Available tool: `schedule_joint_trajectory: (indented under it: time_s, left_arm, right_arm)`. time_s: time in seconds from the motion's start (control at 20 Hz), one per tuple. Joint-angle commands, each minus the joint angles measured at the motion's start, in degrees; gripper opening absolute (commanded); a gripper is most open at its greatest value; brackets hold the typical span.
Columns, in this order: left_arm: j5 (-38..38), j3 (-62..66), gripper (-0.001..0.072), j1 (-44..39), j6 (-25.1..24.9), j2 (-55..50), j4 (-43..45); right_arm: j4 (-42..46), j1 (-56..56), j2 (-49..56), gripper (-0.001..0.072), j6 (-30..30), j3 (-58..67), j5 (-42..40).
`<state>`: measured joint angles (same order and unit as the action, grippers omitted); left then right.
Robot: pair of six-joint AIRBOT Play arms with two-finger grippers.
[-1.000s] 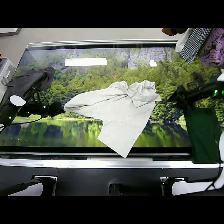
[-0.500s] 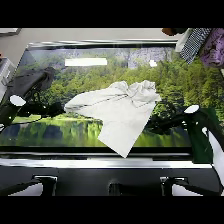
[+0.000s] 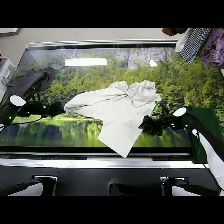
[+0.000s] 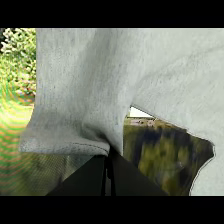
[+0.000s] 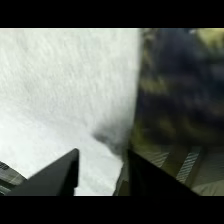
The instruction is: Fold the clothes and pants, and hang the long-sleeved shirts on hangers.
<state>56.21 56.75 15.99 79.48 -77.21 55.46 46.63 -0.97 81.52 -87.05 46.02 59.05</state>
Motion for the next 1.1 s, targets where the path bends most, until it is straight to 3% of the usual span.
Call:
schedule_joint_trajectory:
  time_s: [0.0, 0.05, 0.3, 0.55, 0.7, 0.9, 1.05]
  left_arm:
    - [-0.15, 0.00, 0.0020, 0.00, -0.07, -0.02, 0.02]
    - [-0.15, 0.17, 0.0019, 0.00, -0.09, 0.00, 0.04]
    - [2.97, 10.19, 0.0019, 0.00, -0.07, 2.19, 1.49]
    - [10.47, 29.38, 0.0019, 0.00, 0.63, 9.84, 8.31]
    - [14.19, 38.27, 0.0018, 0.00, 6.56, 17.29, 18.05]
    - [14.78, 40.24, 0.0019, 0.00, 15.34, 30.42, 32.26]
    - [14.73, 40.24, 0.0019, 0.00, 18.32, 37.00, 38.10]
  right_arm:
    - [-3.28, 1.92, 0.68, 0.0136, -0.33, 0.02, -2.86]
    - [-4.20, 1.75, 0.35, 0.0037, -0.20, 0.55, -3.08]
    - [-3.28, 0.42, -6.32, 0.0036, -1.16, 12.72, -0.22]
    - [0.04, -3.72, -19.06, 0.0037, -8.46, 32.15, 0.94]
    - [2.75, -5.97, -27.30, 0.0037, -11.63, 42.07, 1.38]
    - [10.62, -6.38, -37.88, 0.0037, -17.29, 50.49, 2.49]
    - [16.04, -6.38, -43.17, 0.0037, -22.12, 52.41, 1.64]
